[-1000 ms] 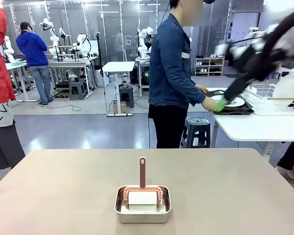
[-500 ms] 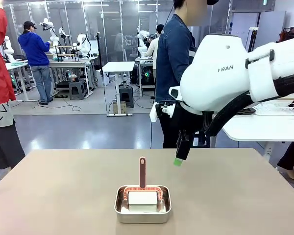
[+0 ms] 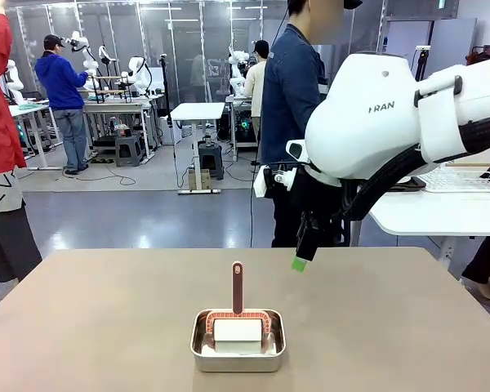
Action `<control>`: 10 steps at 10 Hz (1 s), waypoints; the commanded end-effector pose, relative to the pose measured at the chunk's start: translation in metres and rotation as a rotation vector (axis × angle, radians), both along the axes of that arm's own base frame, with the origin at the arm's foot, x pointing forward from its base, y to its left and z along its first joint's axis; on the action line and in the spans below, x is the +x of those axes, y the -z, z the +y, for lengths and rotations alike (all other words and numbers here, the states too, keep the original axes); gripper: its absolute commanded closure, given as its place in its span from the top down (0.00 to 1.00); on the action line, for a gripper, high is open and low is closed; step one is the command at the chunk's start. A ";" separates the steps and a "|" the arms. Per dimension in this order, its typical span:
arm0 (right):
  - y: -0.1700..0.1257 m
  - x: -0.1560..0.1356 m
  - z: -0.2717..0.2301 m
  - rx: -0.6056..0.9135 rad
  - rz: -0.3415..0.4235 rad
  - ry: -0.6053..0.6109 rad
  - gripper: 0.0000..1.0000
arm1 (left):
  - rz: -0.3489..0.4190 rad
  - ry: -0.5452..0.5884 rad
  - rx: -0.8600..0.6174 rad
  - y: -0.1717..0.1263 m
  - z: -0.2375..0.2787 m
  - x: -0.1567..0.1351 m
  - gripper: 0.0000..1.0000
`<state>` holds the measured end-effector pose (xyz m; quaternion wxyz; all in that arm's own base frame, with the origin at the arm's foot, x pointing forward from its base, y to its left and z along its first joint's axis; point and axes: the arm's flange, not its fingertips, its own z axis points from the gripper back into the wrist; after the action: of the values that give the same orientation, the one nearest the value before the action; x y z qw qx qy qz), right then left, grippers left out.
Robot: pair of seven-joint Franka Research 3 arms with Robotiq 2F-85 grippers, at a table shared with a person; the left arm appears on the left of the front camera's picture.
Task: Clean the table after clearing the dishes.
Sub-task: When the right (or left) Handle tray is removed, use the right hand (or left hand) to clean the right (or left) side of the table with the Lint Roller.
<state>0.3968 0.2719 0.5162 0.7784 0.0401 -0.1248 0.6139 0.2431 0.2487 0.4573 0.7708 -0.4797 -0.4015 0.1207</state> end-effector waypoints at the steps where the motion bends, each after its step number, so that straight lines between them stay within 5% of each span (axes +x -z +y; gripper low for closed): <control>1: 0.000 -0.003 0.003 -0.007 -0.014 -0.002 1.00 | 0.003 0.013 0.002 -0.002 0.001 -0.003 1.00; 4: -0.010 0.025 0.042 0.012 0.039 -0.166 1.00 | 0.003 0.013 0.002 -0.002 0.001 -0.003 1.00; 6: -0.004 0.047 0.085 -0.037 0.145 -0.266 1.00 | 0.003 0.013 0.002 -0.002 0.001 -0.003 1.00; 10: 0.020 0.071 0.140 -0.095 0.235 -0.323 1.00 | 0.003 0.013 0.002 -0.002 0.001 -0.003 1.00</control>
<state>0.4601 0.4023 0.4915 0.6847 0.1028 -0.0134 0.7214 0.2432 0.2485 0.4573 0.7709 -0.4797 -0.4013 0.1205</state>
